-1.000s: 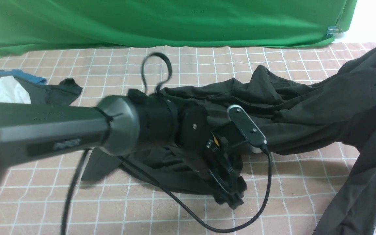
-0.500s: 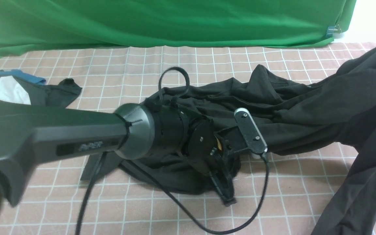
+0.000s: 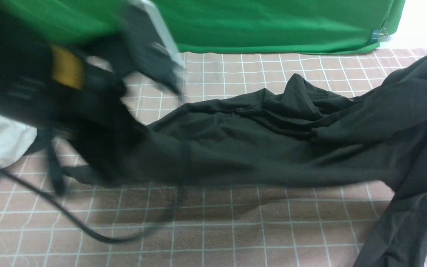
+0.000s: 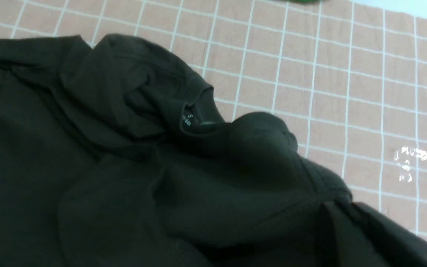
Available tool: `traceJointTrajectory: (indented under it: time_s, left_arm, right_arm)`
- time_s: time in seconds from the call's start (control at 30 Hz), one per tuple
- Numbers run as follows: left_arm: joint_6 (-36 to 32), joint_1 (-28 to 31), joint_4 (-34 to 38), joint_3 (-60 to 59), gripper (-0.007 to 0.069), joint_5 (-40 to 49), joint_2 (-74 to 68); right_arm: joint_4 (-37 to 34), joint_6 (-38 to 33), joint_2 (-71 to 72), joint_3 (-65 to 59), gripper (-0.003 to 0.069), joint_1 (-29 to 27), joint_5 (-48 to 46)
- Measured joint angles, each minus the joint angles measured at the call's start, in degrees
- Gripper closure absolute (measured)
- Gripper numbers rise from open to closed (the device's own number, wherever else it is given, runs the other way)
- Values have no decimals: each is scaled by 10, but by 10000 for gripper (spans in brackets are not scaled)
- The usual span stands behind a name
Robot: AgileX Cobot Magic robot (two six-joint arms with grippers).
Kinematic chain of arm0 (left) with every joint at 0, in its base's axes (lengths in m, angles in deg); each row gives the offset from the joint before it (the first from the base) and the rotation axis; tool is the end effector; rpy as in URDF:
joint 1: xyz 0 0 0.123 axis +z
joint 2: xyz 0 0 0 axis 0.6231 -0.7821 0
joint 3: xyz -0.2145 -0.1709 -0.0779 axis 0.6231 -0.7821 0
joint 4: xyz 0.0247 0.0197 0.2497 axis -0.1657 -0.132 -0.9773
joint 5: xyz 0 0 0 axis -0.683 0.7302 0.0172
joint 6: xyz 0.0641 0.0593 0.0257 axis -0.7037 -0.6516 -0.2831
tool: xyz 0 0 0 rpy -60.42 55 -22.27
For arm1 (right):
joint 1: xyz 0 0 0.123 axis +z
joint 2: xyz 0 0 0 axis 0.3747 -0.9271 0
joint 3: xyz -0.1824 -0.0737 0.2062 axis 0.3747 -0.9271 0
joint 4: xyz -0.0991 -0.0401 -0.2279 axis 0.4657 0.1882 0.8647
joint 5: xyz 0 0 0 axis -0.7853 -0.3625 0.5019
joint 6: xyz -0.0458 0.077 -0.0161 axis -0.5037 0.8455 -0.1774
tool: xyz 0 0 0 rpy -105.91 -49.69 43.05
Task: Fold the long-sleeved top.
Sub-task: Spread the long sleeves with your arms and place them on the tabletop
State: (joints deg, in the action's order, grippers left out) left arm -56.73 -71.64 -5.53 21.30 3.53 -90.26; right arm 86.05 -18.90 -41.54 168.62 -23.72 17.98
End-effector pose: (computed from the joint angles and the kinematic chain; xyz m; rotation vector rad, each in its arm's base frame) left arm 0.1908 -0.1070 0.3835 1.2472 2.2057 0.1740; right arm 0.2918 -0.0066 0.3883 -0.1790 2.4698 -0.0556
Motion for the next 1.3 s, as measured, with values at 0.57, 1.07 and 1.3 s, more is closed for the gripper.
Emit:
traceJointTrajectory:
  time_s: [0.57,1.07,1.3]
  left_arm:
    - [-126,208,268,-253,587,-98,-19]
    - [-59,301,264,-169,286,-219,-303]
    - [-24,295,296,-84,29,-106,-250]
  right_arm:
    - [-31,-4,26,-145,629,0,17]
    - [-77,-42,-9,-167,629,0,90]
    - [-89,-47,-10,-167,629,0,90]
